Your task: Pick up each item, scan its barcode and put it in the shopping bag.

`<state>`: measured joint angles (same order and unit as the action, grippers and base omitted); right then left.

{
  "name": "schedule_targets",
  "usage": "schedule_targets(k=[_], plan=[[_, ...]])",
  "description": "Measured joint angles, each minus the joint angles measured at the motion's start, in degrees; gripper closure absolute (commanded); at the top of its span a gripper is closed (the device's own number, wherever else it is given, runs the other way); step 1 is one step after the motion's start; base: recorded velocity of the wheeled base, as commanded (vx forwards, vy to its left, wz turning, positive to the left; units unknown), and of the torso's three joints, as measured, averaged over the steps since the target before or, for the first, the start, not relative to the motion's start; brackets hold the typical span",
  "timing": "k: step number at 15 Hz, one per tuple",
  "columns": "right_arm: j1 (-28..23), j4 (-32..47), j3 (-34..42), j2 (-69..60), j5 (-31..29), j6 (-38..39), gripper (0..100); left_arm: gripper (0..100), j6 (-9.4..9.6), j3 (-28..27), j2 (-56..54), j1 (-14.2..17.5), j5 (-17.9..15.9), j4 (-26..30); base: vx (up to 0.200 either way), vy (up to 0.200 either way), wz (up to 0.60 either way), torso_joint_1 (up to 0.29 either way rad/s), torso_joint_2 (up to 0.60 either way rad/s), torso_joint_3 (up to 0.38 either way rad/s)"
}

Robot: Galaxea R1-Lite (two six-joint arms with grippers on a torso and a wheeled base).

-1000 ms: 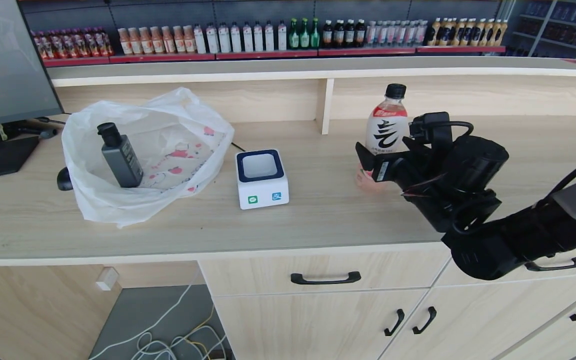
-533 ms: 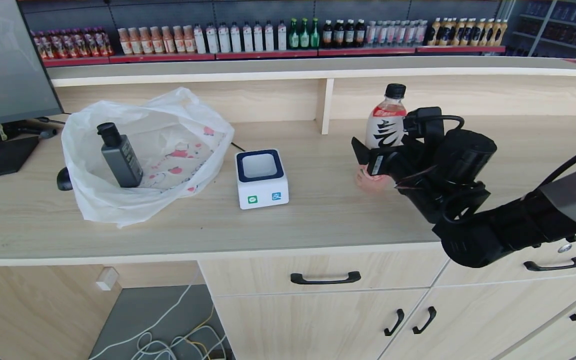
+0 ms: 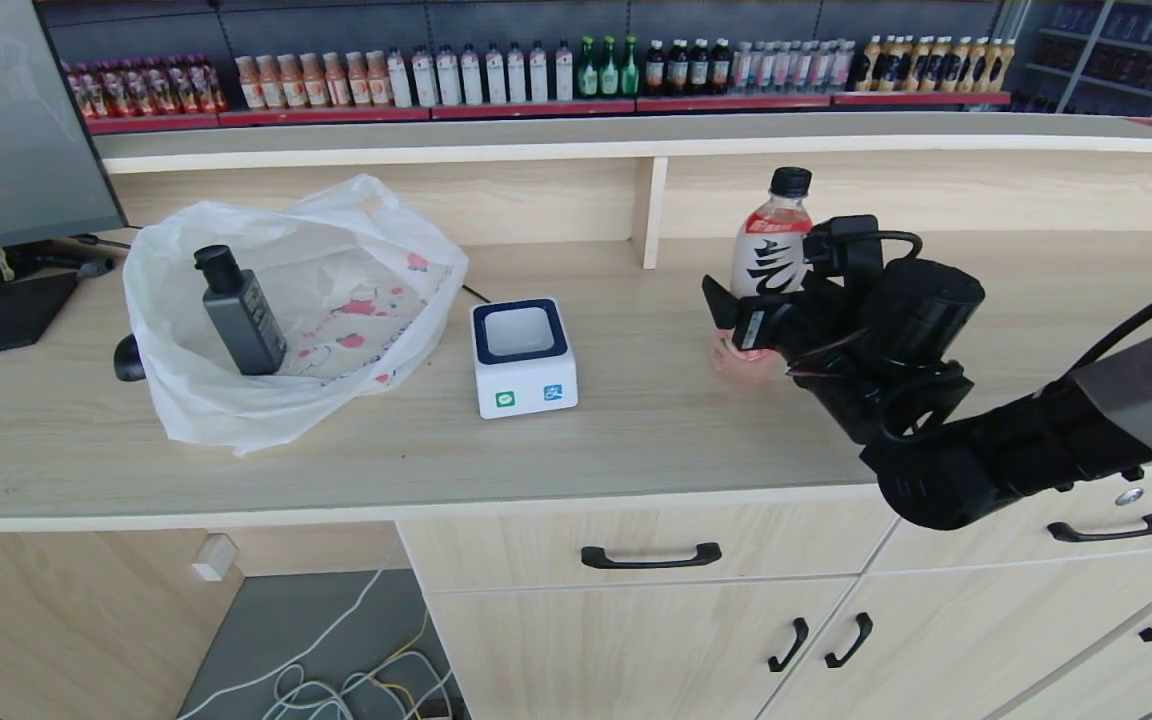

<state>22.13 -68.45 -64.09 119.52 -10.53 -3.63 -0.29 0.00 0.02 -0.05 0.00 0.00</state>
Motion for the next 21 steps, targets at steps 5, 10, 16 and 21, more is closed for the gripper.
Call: schedule_targets(k=[5, 10, 16, 21], plan=[[0.06, -0.15, -0.05, 0.49, -0.02, -0.02, 100, 0, 0.00, 0.00, 0.00, 0.05, 0.00, 0.00, 0.000, 0.000, 0.00, 0.000, 0.00, 0.000], [0.13, -0.46, -0.38, 0.28, -0.06, 0.73, 100, 0, 0.00, 0.00, 0.00, 0.02, 0.00, 0.00, 0.000, 0.000, 0.00, 0.000, 0.00, 0.000], [0.11, -0.33, -0.35, -2.16, -0.02, 0.74, 100, 0, 0.00, 0.00, 0.00, 0.00, 0.00, 0.00, 0.000, 0.000, 0.00, 0.000, 0.00, 0.000], [0.35, -0.52, 0.45, -7.89, 0.13, 0.79, 100, 0, 0.00, 0.00, -0.02, 0.00, 0.00, 0.00, 0.000, 0.000, 0.00, 0.000, 0.00, 0.000]])
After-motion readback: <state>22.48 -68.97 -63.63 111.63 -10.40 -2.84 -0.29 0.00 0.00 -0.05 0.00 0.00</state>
